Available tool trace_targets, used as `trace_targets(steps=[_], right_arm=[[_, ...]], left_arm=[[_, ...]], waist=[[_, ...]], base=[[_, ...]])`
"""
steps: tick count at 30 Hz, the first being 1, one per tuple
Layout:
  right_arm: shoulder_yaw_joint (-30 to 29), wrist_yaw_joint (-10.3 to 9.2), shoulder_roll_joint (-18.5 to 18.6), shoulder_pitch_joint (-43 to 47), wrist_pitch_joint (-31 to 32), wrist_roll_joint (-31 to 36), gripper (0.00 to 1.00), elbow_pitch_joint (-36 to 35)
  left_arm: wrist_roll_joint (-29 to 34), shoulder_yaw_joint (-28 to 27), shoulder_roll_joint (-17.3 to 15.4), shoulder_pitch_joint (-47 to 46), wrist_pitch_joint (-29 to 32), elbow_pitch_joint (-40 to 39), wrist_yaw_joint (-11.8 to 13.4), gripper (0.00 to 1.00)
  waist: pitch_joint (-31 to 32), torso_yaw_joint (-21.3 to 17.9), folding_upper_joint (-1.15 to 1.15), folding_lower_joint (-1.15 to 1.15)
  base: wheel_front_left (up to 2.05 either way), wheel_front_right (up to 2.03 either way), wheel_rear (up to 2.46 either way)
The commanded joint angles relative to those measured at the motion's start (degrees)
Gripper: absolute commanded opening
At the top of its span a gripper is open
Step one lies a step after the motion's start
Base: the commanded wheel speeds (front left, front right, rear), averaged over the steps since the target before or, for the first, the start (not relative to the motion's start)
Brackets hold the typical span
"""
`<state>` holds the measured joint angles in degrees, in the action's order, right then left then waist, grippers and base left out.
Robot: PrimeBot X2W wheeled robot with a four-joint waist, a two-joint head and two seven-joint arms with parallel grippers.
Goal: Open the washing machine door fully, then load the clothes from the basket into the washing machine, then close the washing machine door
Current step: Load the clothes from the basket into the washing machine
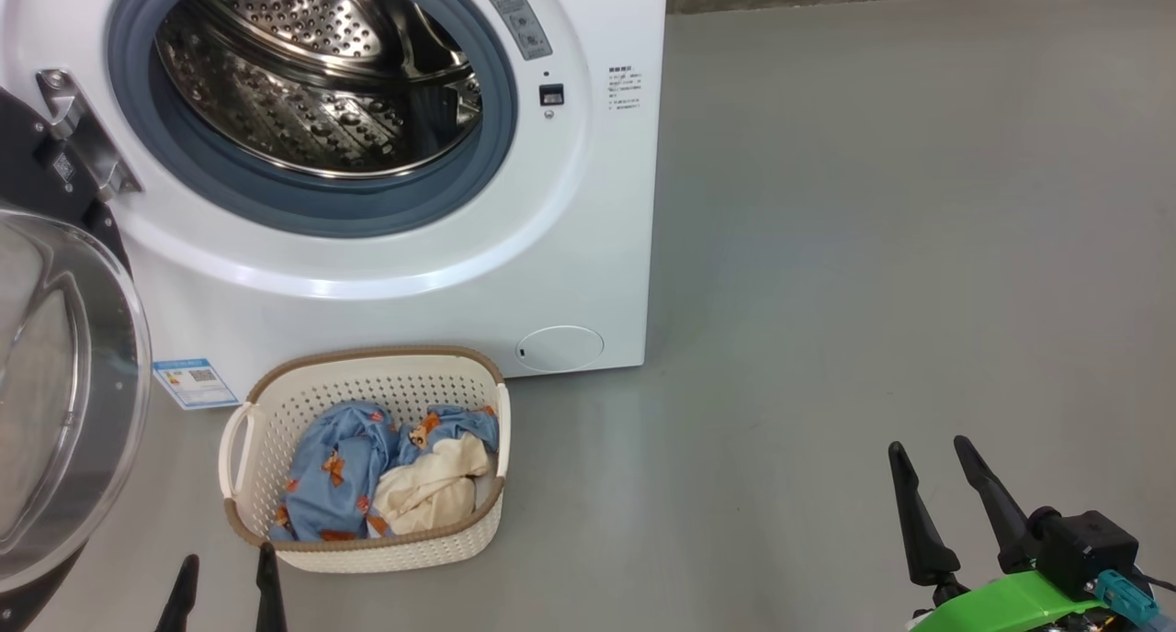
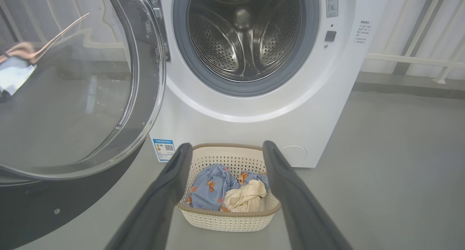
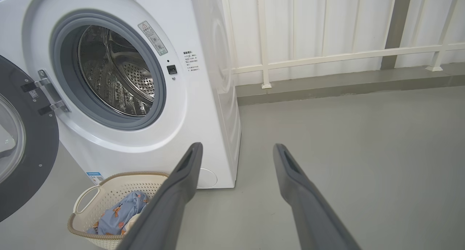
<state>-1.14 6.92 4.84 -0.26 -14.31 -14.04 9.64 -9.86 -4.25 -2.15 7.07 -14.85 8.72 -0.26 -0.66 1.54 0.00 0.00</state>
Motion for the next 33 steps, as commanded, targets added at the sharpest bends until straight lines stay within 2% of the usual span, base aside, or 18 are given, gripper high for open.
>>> trace_targets(steps=[1,14,33], right_arm=[[1.05,0.57,0.46,-0.88,-0.69,0.0,1.0,-1.21],[1.09,0.57,0.53,-0.75,-0.69,-0.05,1.0,-0.94],[1.02,0.57,0.66,-0.64,-0.69,-0.83,1.0,-0.6]], left_arm=[[0.24,-1.68,-0.73,-2.55,-0.15,-1.01,0.19,1.0],[0.08,-2.02,-0.73,-2.73,-0.15,-0.13,0.38,1.0],[0.53,-3.34,-0.73,-3.3,-0.15,-1.45,0.7,1.0]], waist=[[0.05,0.04,0.0,0.0],[0.07,0.35,0.0,0.0],[-0.96,1.41,0.0,0.0]], base=[[0.0,0.0,0.0],[0.31,-0.31,0.0],[1.64,-1.64,0.0]])
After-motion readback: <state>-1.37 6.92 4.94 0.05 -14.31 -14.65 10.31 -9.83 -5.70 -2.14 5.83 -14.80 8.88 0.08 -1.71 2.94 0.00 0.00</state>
